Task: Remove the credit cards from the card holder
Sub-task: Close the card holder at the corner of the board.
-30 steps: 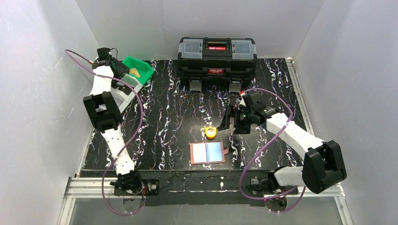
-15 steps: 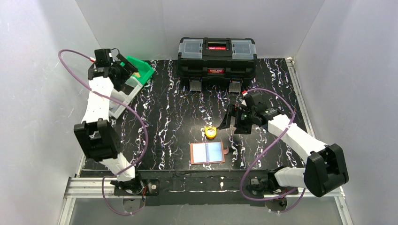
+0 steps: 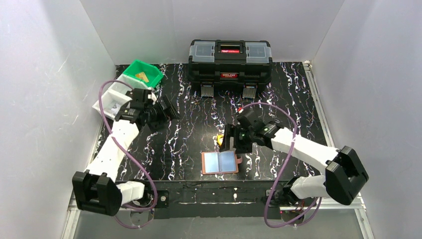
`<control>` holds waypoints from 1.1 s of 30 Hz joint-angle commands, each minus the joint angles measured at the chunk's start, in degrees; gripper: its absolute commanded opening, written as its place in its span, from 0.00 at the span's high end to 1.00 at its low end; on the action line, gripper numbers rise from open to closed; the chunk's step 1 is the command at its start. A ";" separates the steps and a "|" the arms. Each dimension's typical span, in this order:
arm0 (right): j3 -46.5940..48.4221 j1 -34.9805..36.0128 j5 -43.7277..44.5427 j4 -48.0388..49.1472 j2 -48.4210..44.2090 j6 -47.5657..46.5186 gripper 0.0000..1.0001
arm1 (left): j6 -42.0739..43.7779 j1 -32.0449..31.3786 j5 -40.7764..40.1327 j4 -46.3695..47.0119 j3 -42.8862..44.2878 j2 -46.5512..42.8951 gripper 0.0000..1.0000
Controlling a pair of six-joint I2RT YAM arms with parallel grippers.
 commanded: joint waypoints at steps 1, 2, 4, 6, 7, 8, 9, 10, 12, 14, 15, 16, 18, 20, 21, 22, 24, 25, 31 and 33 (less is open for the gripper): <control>-0.09 5.40 5.68 3.45 3.61 6.05 0.17 | 0.71 -2.38 2.75 -1.67 -6.03 -5.57 0.11; -0.04 6.61 6.12 3.85 4.67 6.85 0.19 | 0.75 -2.57 3.14 -1.65 -7.38 -6.43 0.11; 1.32 8.92 7.19 3.90 6.89 8.14 0.21 | 0.94 -2.74 4.25 -1.62 -9.56 -7.58 0.11; 3.31 10.99 8.51 3.20 9.41 8.65 0.24 | 0.97 -3.02 5.58 -1.29 -11.47 -8.38 0.11; 4.42 11.86 8.91 2.77 10.76 8.76 0.24 | 0.94 -3.32 6.39 -0.93 -12.18 -8.44 0.11; 5.40 12.59 9.13 2.19 12.08 8.92 0.26 | 0.80 -3.44 7.00 -0.64 -12.96 -8.35 0.11; 6.37 13.14 9.20 1.77 13.50 8.97 0.28 | 0.56 -3.44 7.57 -0.39 -13.72 -8.31 0.11; 7.15 13.73 9.21 1.31 14.77 9.04 0.30 | 0.41 -3.55 8.10 -0.10 -14.09 -8.26 0.11; 8.69 14.68 9.41 0.62 16.84 9.03 0.32 | 0.07 -3.65 8.71 0.59 -15.12 -8.23 0.11; 10.42 15.41 9.90 -0.96 18.75 8.84 0.32 | -0.09 -3.86 9.42 1.20 -15.94 -8.05 0.11; 11.30 15.76 9.99 -1.74 19.56 8.62 0.32 | -0.05 -3.96 9.64 1.39 -16.22 -7.92 0.11; 12.16 16.04 11.34 -2.77 20.33 8.48 0.32 | -0.10 -4.06 9.87 1.51 -16.40 -7.66 0.11; 13.74 16.44 12.28 -4.43 21.81 8.10 0.32 | -0.10 -4.24 10.19 1.74 -16.79 -7.36 0.11; 14.92 16.80 12.64 -5.52 23.27 7.84 0.32 | -0.12 -4.44 10.44 2.14 -17.10 -6.98 0.12; 15.43 17.01 12.70 -6.00 23.90 7.66 0.32 | -0.16 -4.60 10.55 2.26 -17.16 -6.81 0.12; 16.06 17.15 12.73 -6.51 24.67 7.51 0.32 | -0.14 -4.70 10.56 2.35 -17.18 -6.62 0.12; 17.43 17.62 12.79 -7.59 26.32 6.98 0.31 | -0.18 -5.00 10.48 2.49 -17.18 -6.21 0.12; 18.34 17.96 12.81 -8.11 27.12 6.69 0.31 | -0.21 -5.06 10.48 2.61 -17.29 -5.98 0.12; 20.96 19.02 12.41 -10.51 31.31 5.90 0.30 | -0.82 -5.67 10.37 3.26 -18.03 -5.14 0.12; 21.08 19.03 11.71 -11.01 32.40 5.81 0.31 | -0.97 -5.95 10.31 3.35 -18.14 -4.88 0.13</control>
